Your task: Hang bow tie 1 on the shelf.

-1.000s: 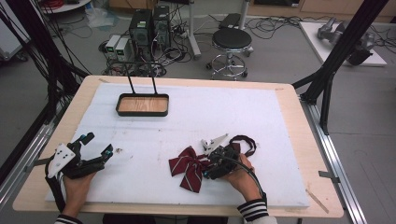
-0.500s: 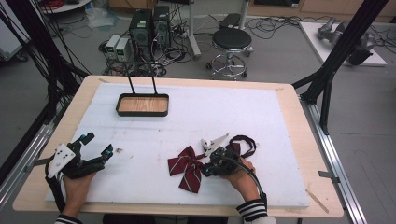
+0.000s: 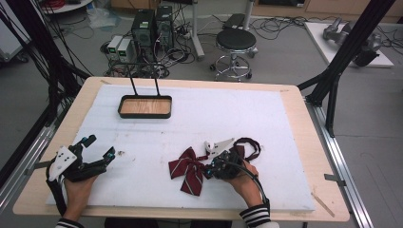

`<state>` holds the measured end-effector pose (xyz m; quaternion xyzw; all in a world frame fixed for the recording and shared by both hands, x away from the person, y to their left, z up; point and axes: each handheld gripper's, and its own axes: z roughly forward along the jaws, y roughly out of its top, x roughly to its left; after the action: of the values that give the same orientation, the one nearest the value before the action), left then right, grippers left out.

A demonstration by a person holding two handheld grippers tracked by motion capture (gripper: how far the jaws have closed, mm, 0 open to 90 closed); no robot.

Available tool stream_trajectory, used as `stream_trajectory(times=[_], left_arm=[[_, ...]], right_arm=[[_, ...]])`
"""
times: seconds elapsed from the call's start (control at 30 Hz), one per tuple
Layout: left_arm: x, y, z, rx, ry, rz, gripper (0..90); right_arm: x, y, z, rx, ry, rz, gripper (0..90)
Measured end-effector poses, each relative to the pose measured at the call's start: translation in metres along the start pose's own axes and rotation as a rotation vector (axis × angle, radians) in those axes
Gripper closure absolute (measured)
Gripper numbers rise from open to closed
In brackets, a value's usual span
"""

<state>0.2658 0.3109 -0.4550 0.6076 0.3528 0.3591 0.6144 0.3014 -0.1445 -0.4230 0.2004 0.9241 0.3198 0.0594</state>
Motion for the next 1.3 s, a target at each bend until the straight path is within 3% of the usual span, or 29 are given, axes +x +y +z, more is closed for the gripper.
stream_trajectory(times=[0.2, 0.37, 0.43, 0.5, 0.6, 0.93, 1.13, 1.17, 1.27, 1.3], left_arm=[[0.000, 0.000, 0.000, 0.000, -0.002, -0.001, 14.6], [0.000, 0.000, 0.000, 0.001, -0.001, 0.000, 14.6], [0.000, 0.000, 0.000, 0.003, 0.000, -0.001, 14.6], [0.000, 0.000, 0.001, 0.006, -0.001, 0.000, 14.5], [0.000, 0.000, 0.001, 0.008, -0.003, 0.005, 14.5], [0.002, 0.003, 0.005, 0.035, -0.034, 0.011, 14.4], [0.001, 0.016, 0.012, 0.065, -0.106, 0.024, 14.4], [-0.001, 0.022, 0.015, 0.059, -0.147, 0.023, 14.4], [-0.004, 0.030, 0.018, 0.052, -0.177, 0.039, 14.4], [-0.007, 0.039, 0.023, 0.051, -0.212, 0.050, 14.4]], right_arm=[[0.002, 0.003, -0.005, -0.076, -0.003, 0.001, 84.8], [0.003, 0.004, -0.011, -0.187, -0.024, 0.006, 84.8], [0.004, 0.005, -0.013, -0.205, -0.031, 0.001, 84.8], [0.004, 0.006, -0.017, -0.269, -0.033, 0.005, 84.8], [0.004, 0.007, -0.020, -0.321, -0.023, 0.008, 84.8], [0.002, 0.011, -0.024, -0.399, -0.035, 0.008, 84.8], [-0.001, 0.014, -0.027, -0.459, -0.032, 0.007, 84.8], [-0.002, 0.015, -0.027, -0.469, -0.033, -0.002, 84.8], [-0.002, 0.019, -0.029, -0.478, -0.025, -0.010, 84.8], [-0.002, 0.021, -0.030, -0.489, -0.023, -0.019, 84.8]])
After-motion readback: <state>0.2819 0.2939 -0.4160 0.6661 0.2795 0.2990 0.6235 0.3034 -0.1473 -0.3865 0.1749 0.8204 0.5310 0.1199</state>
